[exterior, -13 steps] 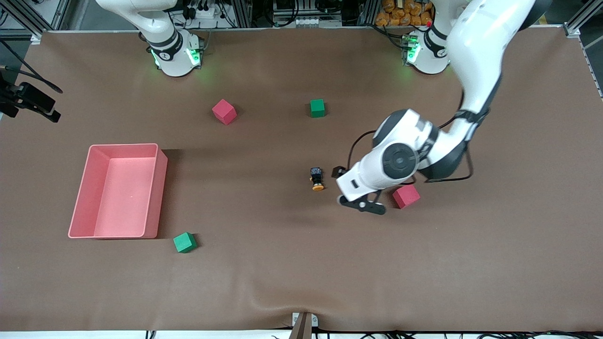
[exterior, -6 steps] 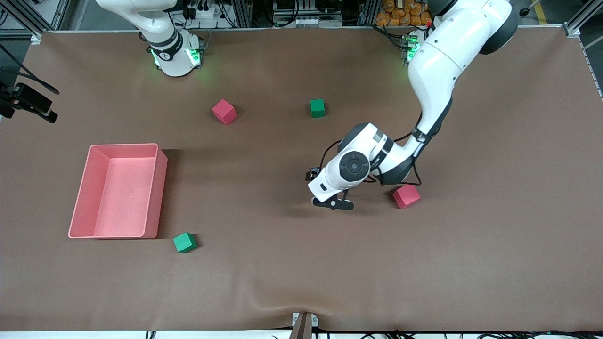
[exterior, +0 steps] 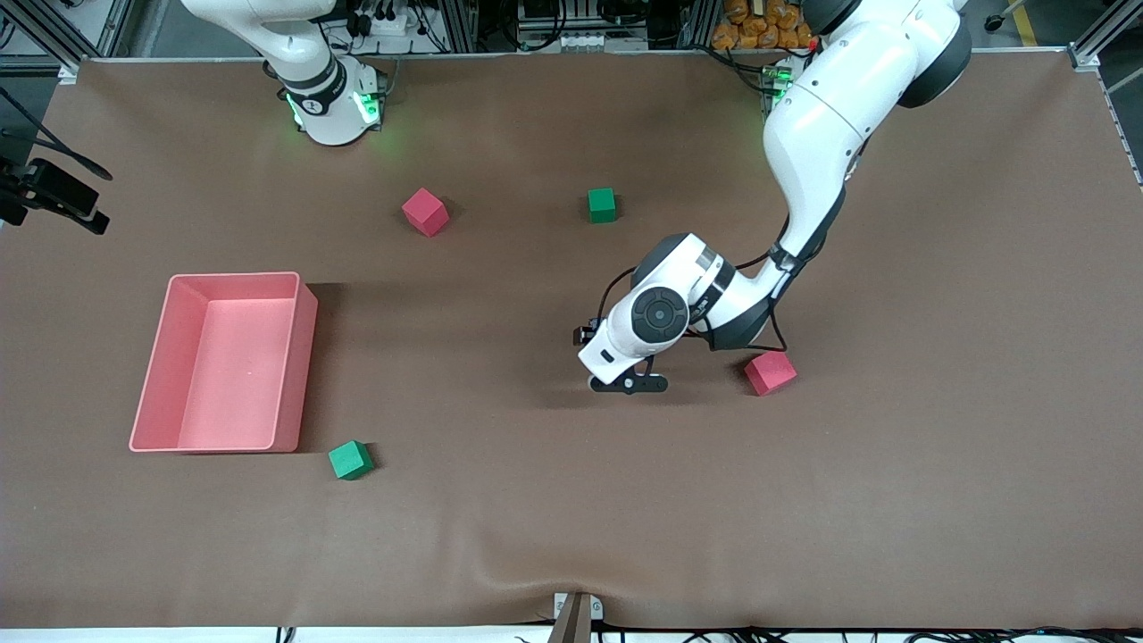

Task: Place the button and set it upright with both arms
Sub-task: 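Grasp the button with the left gripper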

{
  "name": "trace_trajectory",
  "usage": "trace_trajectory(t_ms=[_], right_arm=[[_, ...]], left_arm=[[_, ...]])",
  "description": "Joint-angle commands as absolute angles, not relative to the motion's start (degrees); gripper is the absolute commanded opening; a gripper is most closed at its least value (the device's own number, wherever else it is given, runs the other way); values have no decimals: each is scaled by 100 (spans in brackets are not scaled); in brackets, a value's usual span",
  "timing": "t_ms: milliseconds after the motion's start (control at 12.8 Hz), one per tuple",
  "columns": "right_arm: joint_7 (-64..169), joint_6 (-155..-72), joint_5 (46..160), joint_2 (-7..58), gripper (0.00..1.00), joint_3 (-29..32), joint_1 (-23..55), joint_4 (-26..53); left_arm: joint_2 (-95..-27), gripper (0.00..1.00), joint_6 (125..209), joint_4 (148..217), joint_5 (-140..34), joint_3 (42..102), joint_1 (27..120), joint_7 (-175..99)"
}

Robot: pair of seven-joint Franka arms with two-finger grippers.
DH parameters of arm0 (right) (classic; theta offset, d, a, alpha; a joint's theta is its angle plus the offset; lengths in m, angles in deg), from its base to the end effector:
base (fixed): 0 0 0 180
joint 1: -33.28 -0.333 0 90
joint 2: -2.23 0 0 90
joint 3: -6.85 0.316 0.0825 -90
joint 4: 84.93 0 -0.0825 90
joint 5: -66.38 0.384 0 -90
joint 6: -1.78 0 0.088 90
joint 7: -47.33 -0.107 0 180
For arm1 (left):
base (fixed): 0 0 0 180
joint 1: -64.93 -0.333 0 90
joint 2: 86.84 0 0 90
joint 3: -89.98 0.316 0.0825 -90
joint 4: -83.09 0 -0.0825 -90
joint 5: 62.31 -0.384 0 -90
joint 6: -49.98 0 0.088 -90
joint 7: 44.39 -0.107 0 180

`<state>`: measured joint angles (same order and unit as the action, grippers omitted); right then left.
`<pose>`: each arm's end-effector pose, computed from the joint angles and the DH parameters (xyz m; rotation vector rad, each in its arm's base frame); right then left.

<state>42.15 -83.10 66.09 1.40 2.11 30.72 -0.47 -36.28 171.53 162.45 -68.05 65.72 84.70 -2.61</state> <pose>0.5403 -0.0215 0.6697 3.1316 -0.2022 0.0343 0.5643 -0.4524 0.2066 2.9925 0.0489 -0.3316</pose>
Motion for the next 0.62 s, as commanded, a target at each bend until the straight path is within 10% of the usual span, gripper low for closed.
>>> trace_trajectory(t_ms=[0,545], right_arm=[[4275,-8189,6568,232,100,175,3038,-240],[4249,-8181,6577,232,100,456,3302,-240]], left_arm=[[-3490,86,17110,16043,-6750,6643,8611,26],[-3226,81,17180,15762,-6732,6976,9015,166]])
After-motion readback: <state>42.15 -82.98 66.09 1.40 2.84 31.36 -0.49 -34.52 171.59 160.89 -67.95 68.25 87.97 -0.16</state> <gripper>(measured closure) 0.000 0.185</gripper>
